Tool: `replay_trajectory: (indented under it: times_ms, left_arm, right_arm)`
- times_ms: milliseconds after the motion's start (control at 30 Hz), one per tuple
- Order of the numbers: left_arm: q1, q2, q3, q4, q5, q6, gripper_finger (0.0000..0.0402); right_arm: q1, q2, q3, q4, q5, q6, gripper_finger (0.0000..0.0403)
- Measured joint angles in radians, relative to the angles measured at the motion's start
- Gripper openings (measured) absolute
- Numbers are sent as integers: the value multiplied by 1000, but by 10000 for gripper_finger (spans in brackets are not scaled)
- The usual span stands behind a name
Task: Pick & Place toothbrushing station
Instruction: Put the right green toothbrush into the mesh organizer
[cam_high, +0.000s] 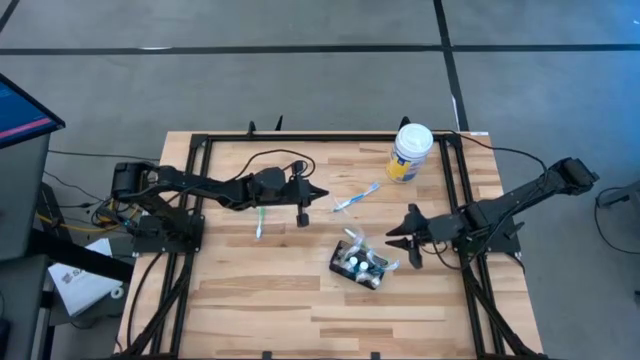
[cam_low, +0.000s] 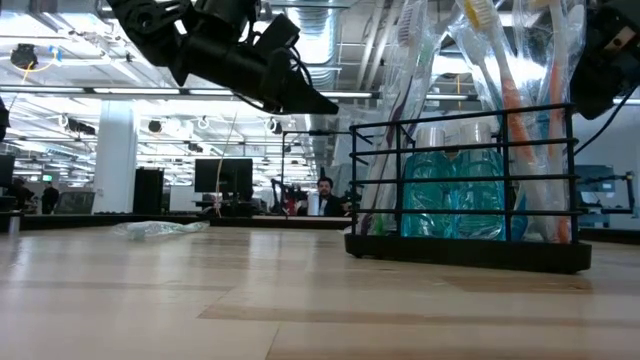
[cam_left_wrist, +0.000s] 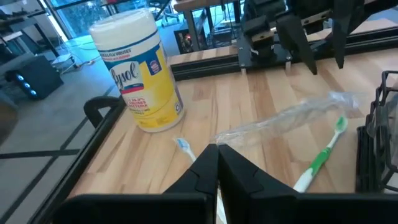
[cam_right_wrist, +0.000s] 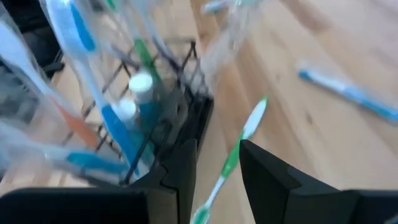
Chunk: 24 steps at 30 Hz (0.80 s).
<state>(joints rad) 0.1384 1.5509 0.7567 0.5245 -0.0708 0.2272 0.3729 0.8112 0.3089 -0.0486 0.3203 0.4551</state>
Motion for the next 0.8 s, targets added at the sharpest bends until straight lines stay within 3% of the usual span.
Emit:
replay_trajectory:
  times_ms: [300, 467, 633, 800]
  left_arm:
    - [0, 0, 0, -5, 0, 0, 0]
    - [0, 0, 0, -8, -20, 0, 0]
    - [0, 0, 0, -32, -117, 0, 0]
    - [3, 0, 0, -85, -123, -11, 0]
  right_arm:
    - [43, 24, 0, -200, -62, 226, 114]
    - [98, 94, 0, -198, -61, 319, 114]
    - [147, 178, 0, -165, -60, 410, 114]
    - [188, 276, 0, -109, -58, 461, 114]
